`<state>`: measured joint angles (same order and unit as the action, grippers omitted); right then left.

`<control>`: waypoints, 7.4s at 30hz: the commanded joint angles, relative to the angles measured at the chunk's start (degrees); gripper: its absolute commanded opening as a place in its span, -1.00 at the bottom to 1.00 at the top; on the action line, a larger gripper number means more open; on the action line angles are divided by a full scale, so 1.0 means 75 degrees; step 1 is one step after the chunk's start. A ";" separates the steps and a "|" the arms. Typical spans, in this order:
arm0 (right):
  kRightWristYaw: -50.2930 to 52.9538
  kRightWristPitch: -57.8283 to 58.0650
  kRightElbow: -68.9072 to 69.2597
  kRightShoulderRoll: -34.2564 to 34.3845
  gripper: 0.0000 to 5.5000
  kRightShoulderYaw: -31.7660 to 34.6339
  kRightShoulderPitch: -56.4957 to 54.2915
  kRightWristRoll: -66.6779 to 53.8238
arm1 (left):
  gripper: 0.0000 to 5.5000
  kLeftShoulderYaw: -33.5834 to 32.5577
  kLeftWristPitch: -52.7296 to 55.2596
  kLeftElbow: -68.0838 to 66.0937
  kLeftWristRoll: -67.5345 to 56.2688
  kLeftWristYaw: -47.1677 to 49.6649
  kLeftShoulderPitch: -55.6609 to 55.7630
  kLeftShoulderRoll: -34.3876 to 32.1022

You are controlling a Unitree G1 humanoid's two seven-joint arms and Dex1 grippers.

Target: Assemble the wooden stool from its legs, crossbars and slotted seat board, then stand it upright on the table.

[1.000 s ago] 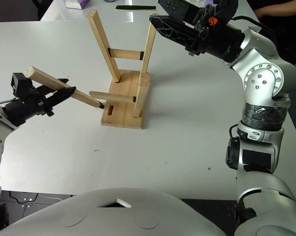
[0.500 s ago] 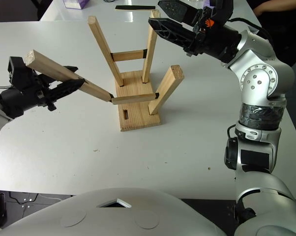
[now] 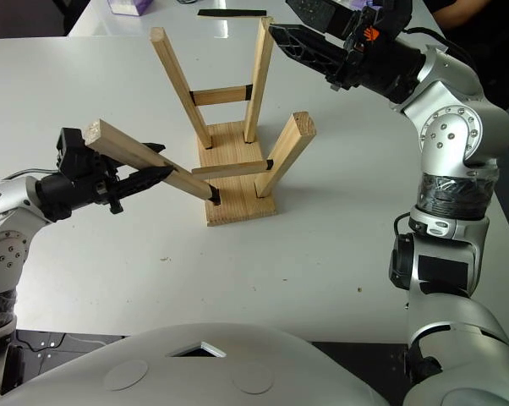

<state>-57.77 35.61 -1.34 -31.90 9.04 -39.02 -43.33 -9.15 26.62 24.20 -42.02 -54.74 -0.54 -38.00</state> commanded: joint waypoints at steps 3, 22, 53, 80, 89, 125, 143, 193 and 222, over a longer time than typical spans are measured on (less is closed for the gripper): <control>-0.0029 -0.0059 -0.0002 -0.0089 0.21 0.0057 0.0076 0.0146 | -0.25 0.0294 -0.0247 -0.0290 0.0462 -0.0463 0.0050 -0.0297; 0.0515 0.0107 0.1070 0.0172 0.21 0.0157 0.1278 -0.0071 | -0.25 0.1318 -0.1165 -0.2945 0.1502 -0.2528 0.2122 -0.0853; 0.5629 0.0143 0.5059 0.1402 -0.30 -0.3126 0.1489 0.2181 | -0.25 0.2068 -0.0164 -0.1469 0.2072 -0.0970 0.2179 -0.0884; 0.4735 -0.0561 0.4094 0.0489 -1.00 -0.5645 0.3560 0.6183 | -0.25 0.2936 0.0803 -0.1209 0.2270 -0.0521 0.2534 -0.1136; 0.4778 0.0190 0.5115 0.2363 -1.00 -0.2542 0.2367 0.3446 | -0.25 0.3257 0.0792 -0.1365 0.2460 -0.0469 0.2708 -0.1162; 0.2837 -0.0304 0.3277 -0.0168 -1.00 -0.1135 0.4145 0.2464 | 0.21 -0.0234 -0.0383 -0.0681 0.1508 -0.0554 0.0175 -0.1874; 0.3366 -0.0151 0.3502 0.0996 -1.00 -0.1421 0.4133 0.2238 | -0.33 0.0444 0.0825 0.1958 0.2065 0.5470 -0.1135 0.2710; 0.5279 0.1772 0.4393 0.1591 -1.00 -0.0119 0.0890 -0.1424 | -0.99 -0.1427 0.3214 0.2534 -0.4323 0.9804 0.2984 0.1630; 0.3184 -0.0500 0.1914 -0.0034 -1.00 -0.0895 0.2269 0.0141 | -0.99 -0.2830 0.0696 0.0620 -0.5013 0.6485 -0.0335 0.0802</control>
<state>-27.54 36.33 18.98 -28.16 8.83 -26.60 -52.17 -29.78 28.47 34.50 -83.52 0.32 5.00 -29.61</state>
